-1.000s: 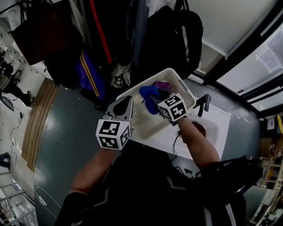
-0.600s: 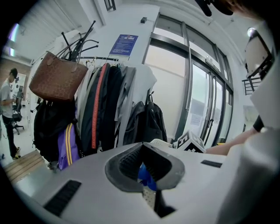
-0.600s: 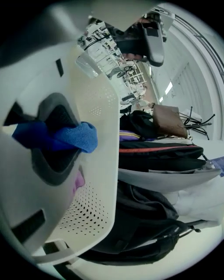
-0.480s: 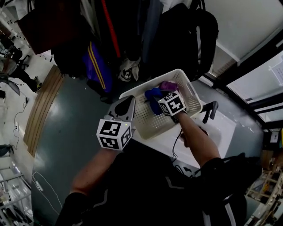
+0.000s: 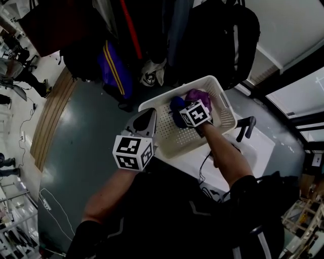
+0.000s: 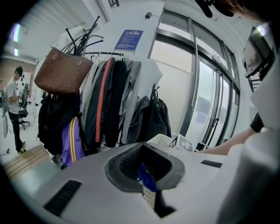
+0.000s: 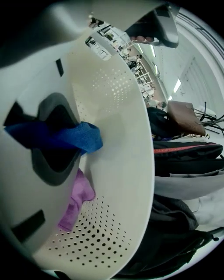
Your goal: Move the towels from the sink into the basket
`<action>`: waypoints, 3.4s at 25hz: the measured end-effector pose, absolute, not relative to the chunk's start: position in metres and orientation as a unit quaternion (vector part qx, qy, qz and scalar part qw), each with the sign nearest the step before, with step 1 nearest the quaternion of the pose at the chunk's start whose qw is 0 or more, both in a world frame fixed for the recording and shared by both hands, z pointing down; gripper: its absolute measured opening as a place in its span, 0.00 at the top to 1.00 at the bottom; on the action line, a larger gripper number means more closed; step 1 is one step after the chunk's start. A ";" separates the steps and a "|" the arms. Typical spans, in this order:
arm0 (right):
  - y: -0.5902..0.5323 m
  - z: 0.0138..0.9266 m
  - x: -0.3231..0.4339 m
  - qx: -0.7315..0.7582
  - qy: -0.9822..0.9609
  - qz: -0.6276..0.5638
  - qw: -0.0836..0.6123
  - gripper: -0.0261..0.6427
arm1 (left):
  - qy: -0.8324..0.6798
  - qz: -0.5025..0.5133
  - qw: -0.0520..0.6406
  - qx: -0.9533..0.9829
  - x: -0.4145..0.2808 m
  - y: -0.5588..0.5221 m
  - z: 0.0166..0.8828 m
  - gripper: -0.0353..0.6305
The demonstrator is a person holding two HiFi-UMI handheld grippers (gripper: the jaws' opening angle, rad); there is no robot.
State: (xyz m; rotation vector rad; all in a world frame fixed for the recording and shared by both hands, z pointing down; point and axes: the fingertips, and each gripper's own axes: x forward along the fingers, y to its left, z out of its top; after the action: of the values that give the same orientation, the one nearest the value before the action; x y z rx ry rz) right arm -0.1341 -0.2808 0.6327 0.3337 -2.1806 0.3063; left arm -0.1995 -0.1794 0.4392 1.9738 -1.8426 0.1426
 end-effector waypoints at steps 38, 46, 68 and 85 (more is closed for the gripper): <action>-0.275 0.482 -0.101 0.284 -0.908 0.094 0.294 0.77 | -0.586 0.027 0.182 0.789 -0.170 -0.167 0.408 0.94; -0.250 0.424 -0.067 0.363 -0.905 0.083 0.208 0.91 | -0.545 0.004 0.173 0.820 -0.160 -0.164 0.393 0.94; -0.180 0.359 0.031 0.519 -0.847 0.076 0.089 0.95 | -0.412 -0.023 0.138 0.901 -0.096 -0.139 0.355 0.94; -0.169 0.336 0.176 0.560 -0.825 0.042 0.064 0.95 | -0.400 -0.011 0.112 0.910 0.019 -0.148 0.334 0.94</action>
State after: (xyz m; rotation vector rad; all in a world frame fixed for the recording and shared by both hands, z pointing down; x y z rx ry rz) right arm 0.1761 -0.1686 0.3358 1.6918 -2.4898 0.1268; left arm 0.0192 -0.1476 0.3335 2.6701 -1.1743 -0.0320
